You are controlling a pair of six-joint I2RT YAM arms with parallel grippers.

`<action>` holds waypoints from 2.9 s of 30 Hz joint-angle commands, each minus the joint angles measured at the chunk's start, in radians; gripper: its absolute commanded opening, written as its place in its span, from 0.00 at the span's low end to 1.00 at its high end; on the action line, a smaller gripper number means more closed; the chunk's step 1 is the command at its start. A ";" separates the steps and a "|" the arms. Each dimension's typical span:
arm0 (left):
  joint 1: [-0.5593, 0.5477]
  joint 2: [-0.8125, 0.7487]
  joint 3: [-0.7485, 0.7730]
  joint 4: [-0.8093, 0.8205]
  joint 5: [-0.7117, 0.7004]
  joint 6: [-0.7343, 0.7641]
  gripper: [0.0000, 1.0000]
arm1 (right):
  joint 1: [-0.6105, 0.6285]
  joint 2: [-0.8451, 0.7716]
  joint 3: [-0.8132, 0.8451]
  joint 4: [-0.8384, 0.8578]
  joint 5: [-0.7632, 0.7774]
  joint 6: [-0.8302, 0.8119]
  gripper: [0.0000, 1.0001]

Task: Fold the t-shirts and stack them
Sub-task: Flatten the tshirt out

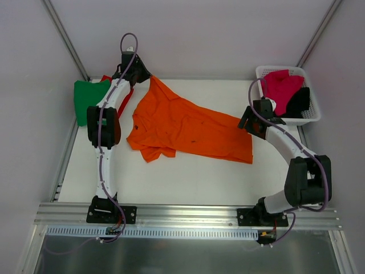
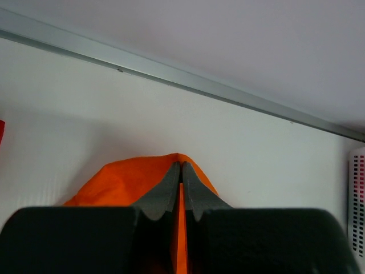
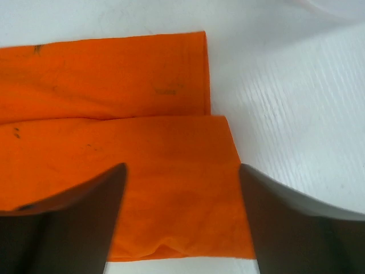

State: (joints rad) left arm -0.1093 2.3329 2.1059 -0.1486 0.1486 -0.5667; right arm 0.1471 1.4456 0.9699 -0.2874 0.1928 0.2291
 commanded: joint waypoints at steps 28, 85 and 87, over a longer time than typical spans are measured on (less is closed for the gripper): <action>0.020 -0.089 -0.158 -0.005 -0.044 0.034 0.00 | -0.032 0.562 0.509 -0.170 -0.078 0.050 0.01; 0.049 -0.040 -0.153 -0.003 -0.004 -0.015 0.00 | -0.015 0.608 0.504 -0.193 -0.105 0.070 0.01; 0.051 -0.038 -0.155 -0.005 -0.004 -0.013 0.00 | -0.014 0.630 0.555 -0.222 -0.107 0.059 0.01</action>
State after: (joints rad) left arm -0.0700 2.3226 1.9549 -0.1627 0.1299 -0.5697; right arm 0.1322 2.0514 1.4765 -0.4484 0.0925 0.2874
